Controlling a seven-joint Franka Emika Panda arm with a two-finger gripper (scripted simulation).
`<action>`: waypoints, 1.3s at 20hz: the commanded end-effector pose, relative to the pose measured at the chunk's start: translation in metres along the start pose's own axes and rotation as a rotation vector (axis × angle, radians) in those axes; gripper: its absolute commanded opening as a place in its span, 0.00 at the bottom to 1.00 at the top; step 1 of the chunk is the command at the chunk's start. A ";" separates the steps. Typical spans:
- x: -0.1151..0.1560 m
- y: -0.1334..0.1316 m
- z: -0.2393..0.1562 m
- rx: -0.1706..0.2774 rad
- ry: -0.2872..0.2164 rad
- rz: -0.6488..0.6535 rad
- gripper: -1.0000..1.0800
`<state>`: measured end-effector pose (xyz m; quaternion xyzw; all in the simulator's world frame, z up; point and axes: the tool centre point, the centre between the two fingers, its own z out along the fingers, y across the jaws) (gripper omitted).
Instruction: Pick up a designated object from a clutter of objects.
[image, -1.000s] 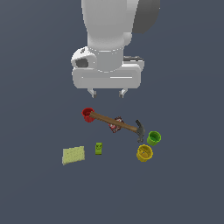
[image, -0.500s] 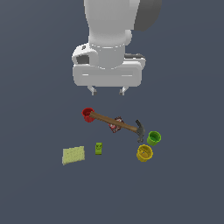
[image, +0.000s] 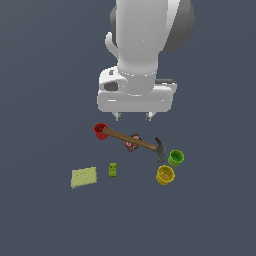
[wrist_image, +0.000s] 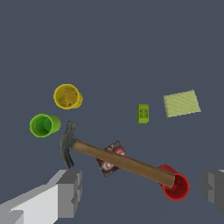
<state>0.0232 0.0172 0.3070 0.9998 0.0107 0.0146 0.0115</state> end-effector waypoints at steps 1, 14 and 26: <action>0.006 -0.016 0.016 -0.002 -0.003 -0.006 0.96; 0.024 -0.144 0.143 0.006 -0.017 -0.047 0.96; 0.011 -0.208 0.207 0.024 -0.028 -0.065 0.96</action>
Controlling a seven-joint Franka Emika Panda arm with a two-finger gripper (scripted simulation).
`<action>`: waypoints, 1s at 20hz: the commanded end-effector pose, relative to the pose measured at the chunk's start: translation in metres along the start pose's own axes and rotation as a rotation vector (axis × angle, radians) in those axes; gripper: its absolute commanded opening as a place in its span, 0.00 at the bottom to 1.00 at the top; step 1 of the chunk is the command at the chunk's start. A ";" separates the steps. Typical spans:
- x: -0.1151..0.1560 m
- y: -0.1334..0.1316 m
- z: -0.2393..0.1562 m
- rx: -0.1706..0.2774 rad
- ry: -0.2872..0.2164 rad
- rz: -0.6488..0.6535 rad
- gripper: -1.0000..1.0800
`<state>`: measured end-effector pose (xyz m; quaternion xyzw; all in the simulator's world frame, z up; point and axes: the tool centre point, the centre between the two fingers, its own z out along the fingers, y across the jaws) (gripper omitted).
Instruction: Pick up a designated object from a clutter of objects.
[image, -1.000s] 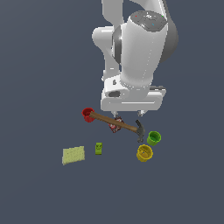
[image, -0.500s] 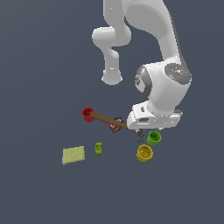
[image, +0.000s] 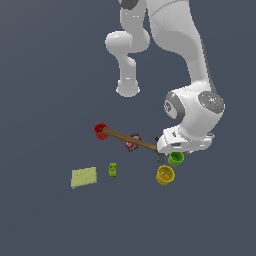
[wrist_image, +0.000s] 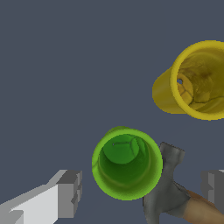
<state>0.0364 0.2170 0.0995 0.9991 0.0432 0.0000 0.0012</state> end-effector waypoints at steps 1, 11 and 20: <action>-0.001 -0.005 0.006 0.002 0.001 0.000 0.96; -0.002 -0.006 0.025 0.002 -0.001 -0.001 0.96; -0.001 -0.007 0.057 0.002 0.000 -0.001 0.96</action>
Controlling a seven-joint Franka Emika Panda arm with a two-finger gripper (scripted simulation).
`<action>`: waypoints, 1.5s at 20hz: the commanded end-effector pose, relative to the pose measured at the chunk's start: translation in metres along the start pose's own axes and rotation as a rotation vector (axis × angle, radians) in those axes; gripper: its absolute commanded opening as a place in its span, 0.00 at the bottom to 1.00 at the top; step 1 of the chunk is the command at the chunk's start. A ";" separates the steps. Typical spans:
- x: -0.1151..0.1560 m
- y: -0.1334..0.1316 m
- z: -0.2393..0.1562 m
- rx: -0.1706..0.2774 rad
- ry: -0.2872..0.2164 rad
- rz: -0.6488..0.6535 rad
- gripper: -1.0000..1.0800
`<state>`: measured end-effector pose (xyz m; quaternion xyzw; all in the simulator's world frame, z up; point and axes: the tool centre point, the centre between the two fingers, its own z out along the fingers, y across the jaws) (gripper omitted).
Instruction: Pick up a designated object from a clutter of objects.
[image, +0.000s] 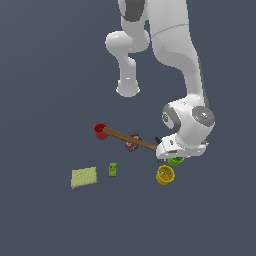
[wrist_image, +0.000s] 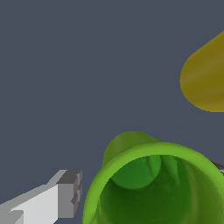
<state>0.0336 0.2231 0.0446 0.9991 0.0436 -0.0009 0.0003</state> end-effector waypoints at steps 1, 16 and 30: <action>0.001 0.000 0.002 0.000 0.002 0.000 0.96; 0.001 0.002 -0.003 0.000 0.002 0.000 0.00; 0.005 0.053 -0.089 0.001 0.002 0.000 0.00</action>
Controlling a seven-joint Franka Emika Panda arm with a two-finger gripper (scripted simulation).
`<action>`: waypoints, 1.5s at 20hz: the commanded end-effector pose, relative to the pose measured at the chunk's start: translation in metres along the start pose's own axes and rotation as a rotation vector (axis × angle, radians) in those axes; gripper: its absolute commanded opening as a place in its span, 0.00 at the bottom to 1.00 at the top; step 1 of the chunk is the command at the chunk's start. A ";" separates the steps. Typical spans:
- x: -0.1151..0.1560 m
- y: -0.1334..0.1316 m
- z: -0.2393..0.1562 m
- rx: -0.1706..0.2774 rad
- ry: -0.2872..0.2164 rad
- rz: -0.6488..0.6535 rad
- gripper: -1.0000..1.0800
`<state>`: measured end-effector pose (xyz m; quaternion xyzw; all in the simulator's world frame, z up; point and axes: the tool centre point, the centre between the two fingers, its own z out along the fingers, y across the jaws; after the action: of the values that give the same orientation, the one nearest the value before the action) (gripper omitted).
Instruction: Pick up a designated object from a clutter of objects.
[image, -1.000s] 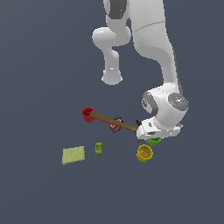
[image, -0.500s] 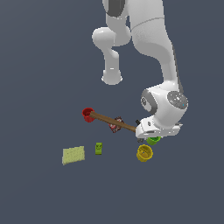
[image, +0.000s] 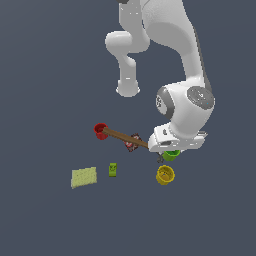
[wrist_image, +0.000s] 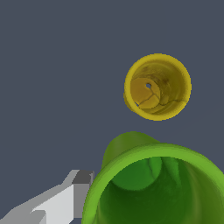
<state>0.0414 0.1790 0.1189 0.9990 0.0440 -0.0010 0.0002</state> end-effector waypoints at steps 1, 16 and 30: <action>0.002 0.014 -0.026 0.001 0.002 0.000 0.00; 0.012 0.109 -0.190 0.003 0.002 0.000 0.00; 0.023 0.168 -0.290 0.001 0.002 0.001 0.00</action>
<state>0.0787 0.0170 0.4020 0.9991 0.0431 -0.0001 -0.0003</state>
